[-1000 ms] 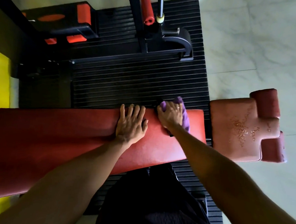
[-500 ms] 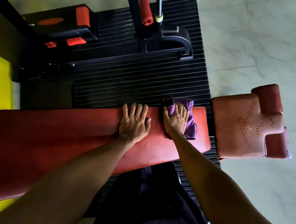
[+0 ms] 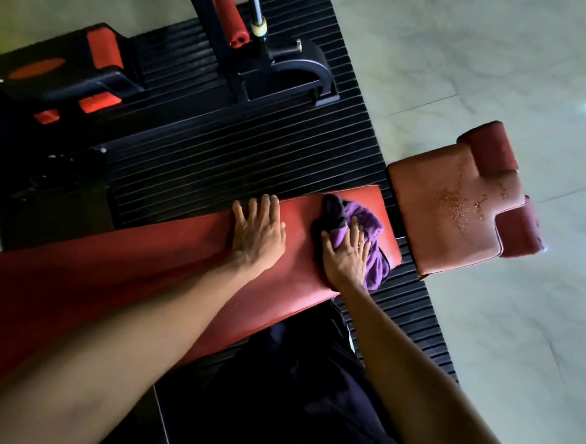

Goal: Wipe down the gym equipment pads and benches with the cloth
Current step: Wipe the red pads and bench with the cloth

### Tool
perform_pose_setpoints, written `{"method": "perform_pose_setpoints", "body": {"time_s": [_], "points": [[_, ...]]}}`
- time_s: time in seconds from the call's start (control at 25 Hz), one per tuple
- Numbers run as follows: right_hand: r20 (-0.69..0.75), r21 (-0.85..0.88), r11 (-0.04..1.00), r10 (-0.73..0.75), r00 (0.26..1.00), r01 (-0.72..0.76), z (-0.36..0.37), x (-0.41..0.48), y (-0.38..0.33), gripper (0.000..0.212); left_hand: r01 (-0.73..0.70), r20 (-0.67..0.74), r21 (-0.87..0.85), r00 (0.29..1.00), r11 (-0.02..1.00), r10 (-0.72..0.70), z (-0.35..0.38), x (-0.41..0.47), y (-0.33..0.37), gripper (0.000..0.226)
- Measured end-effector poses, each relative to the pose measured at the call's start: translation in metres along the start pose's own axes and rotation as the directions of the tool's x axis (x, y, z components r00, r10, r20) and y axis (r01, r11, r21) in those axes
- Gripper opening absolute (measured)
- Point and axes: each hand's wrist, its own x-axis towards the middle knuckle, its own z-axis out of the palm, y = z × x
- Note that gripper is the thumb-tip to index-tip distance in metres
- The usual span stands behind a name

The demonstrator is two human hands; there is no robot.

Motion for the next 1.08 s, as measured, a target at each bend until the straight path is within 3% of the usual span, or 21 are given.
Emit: {"method": "perform_pose_setpoints", "body": {"time_s": [0.08, 0.16, 0.32, 0.4, 0.52, 0.6, 0.68, 0.76, 0.96, 1.08], "points": [[0.025, 0.025, 0.992, 0.124, 0.992, -0.125, -0.011, 0.029, -0.006, 0.079, -0.033, 0.027, -0.004, 0.999, 0.999, 0.033, -0.003, 0.012, 0.017, 0.066], [0.049, 0.045, 0.99, 0.13, 0.99, -0.133, -0.018, 0.051, -0.023, 0.076, -0.066, 0.047, 0.005, 0.997, 0.998, 0.065, 0.002, 0.023, 0.034, 0.065], [0.04, 0.042, 0.987, -0.157, 0.987, 0.156, -0.008, 0.026, -0.021, 0.071, -0.103, 0.054, 0.025, 0.993, 0.994, 0.102, 0.01, 0.033, 0.048, 0.066], [0.005, 0.039, 0.981, -0.188, 0.982, 0.188, 0.003, -0.005, 0.012, 0.072, -0.142, 0.038, 0.057, 0.989, 0.988, 0.14, 0.014, 0.035, 0.051, 0.07], [-0.02, 0.103, 0.993, 0.059, 0.998, -0.057, 0.007, -0.017, 0.06, 0.076, -0.185, 0.028, 0.09, 0.983, 0.979, 0.183, 0.017, 0.041, 0.055, 0.069], [-0.007, 0.169, 0.953, 0.256, 0.967, -0.251, -0.001, 0.005, 0.068, 0.08, -0.206, 0.026, 0.098, 0.979, 0.974, 0.204, 0.018, 0.046, 0.058, 0.068], [0.036, 0.207, 0.912, 0.355, 0.934, -0.355, -0.013, 0.037, 0.06, 0.078, -0.228, 0.04, 0.1, 0.973, 0.968, 0.225, 0.018, 0.052, 0.068, 0.068], [0.044, 0.186, 0.928, 0.319, 0.947, -0.322, -0.017, 0.055, 0.041, 0.074, -0.239, 0.042, 0.103, 0.971, 0.966, 0.236, 0.021, 0.057, 0.077, 0.068], [-0.06, 0.14, 0.99, -0.02, 0.998, 0.029, 0.003, 0.004, 0.032, 0.07, -0.253, 0.062, 0.128, 0.967, 0.959, 0.247, 0.026, 0.071, 0.099, 0.074], [-0.103, 0.238, 0.968, 0.107, 0.989, -0.08, 0.014, -0.016, 0.058, 0.075, -0.279, 0.057, 0.117, 0.96, 0.953, 0.274, 0.029, 0.083, 0.114, 0.067]]}}
